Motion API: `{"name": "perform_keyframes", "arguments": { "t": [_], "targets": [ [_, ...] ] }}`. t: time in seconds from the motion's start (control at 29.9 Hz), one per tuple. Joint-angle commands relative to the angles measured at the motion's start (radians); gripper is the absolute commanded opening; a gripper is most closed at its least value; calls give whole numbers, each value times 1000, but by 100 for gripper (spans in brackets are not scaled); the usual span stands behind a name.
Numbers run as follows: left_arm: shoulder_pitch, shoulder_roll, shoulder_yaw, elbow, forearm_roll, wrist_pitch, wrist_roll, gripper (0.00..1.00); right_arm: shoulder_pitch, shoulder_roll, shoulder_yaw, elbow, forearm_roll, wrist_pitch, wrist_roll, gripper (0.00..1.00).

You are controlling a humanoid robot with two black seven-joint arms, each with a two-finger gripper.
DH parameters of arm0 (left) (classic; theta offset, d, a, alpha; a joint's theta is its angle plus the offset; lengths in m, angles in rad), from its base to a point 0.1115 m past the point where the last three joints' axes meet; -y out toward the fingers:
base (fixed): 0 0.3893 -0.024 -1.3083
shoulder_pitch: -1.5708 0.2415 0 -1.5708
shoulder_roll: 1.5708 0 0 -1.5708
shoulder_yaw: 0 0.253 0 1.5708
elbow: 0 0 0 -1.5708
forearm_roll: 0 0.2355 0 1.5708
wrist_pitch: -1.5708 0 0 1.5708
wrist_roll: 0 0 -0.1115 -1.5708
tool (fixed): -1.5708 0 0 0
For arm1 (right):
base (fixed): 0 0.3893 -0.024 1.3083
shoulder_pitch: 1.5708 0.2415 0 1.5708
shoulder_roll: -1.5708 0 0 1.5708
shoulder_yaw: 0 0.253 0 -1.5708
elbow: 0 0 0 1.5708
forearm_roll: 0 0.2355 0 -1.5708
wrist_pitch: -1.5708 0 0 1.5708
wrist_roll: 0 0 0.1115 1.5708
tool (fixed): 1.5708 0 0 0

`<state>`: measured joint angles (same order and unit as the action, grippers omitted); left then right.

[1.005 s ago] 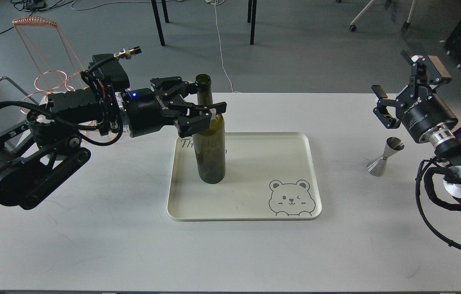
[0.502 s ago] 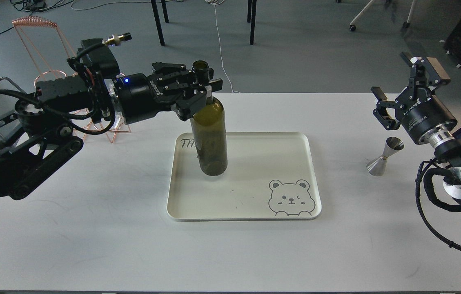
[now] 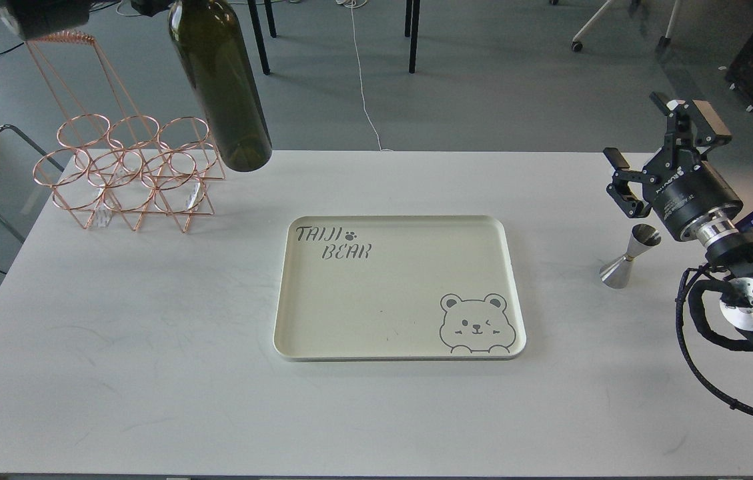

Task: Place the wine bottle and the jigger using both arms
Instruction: 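Lift the bottle and carry it over the copper wire rack, then lower the bottle into a slot of the copper rack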

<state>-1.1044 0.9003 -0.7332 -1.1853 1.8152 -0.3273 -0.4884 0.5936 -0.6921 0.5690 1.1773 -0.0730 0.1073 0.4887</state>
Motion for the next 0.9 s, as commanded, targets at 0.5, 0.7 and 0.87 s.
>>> {"name": "perform_keyframes", "arguments": {
  "t": [0.5,0.7,0.87],
  "targets": [
    [-12,-11,132,194,19,99,0,10,-1,13,0,-5,-22,0,0,97],
    [-6,-20,138,204,12,102,0,10,-1,11,0,-5,-22,-1,0,97],
    [-6,-20,144,211,10,123,0,10,-6,11,6,1,-21,-1,0,97]
  ]
}}
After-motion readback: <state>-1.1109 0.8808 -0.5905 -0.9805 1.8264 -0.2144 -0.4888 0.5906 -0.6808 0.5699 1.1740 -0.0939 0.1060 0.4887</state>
